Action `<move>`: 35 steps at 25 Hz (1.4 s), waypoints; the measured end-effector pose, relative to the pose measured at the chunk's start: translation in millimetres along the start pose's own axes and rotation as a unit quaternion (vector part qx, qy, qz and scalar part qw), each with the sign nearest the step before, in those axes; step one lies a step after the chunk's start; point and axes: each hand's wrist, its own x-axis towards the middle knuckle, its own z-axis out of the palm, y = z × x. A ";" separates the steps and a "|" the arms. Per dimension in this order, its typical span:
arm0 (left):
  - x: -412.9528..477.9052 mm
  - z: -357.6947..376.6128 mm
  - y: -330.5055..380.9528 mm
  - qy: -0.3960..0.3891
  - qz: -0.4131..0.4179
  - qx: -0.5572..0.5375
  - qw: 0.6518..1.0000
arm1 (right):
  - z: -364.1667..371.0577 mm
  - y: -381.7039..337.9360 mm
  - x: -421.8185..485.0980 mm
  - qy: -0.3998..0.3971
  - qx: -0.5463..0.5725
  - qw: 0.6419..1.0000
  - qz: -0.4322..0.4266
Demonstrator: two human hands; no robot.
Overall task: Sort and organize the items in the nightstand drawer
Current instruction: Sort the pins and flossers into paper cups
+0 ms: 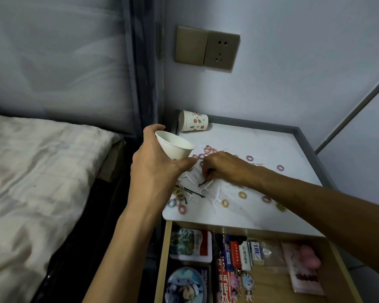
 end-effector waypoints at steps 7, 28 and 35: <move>1.6 -1.7 1.3 0.006 -0.001 -0.002 1.000 | 3.4 1.2 -8.7 0.060 -0.019 0.996 0.066; 2.3 -7.5 -1.4 0.019 0.003 -0.001 1.000 | 28.5 -71.9 -16.9 0.095 0.134 0.969 0.186; 0.9 -7.3 -0.3 0.020 0.001 -0.002 1.000 | 33.0 -74.4 -13.7 0.083 0.058 0.973 0.207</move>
